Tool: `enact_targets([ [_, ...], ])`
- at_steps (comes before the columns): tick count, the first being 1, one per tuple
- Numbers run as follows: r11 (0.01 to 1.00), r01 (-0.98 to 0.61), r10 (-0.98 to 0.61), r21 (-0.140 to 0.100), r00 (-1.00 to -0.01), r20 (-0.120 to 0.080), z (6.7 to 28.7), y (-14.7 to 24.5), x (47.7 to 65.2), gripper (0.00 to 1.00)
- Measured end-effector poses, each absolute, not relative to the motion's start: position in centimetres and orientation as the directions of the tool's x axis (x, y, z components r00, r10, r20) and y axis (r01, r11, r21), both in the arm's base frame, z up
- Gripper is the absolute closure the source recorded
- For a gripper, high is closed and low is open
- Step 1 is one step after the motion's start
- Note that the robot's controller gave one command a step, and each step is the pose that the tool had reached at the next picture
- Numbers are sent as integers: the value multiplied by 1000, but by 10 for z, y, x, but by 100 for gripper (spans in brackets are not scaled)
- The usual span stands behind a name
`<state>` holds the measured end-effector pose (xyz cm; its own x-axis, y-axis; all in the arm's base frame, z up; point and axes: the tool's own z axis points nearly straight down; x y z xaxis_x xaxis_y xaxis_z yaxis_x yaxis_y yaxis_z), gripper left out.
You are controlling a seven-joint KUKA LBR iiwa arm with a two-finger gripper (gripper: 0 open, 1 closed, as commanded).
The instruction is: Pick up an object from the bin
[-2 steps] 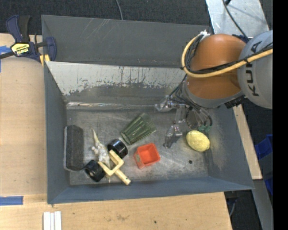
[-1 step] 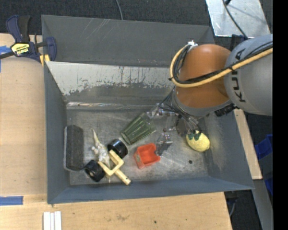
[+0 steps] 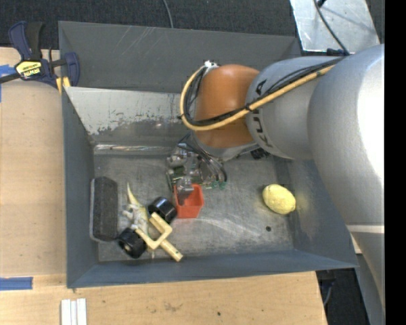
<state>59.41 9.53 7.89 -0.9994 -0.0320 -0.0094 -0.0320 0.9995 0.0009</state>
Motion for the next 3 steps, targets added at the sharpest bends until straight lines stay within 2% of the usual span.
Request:
enact_targets([
  [1,999,-32,-32,1,-999,-9,79,95,594,100],
  [2,996,-95,-95,0,-996,1,110,94,592,100],
  [3,960,-281,-281,-2,-960,-9,138,94,601,100],
])
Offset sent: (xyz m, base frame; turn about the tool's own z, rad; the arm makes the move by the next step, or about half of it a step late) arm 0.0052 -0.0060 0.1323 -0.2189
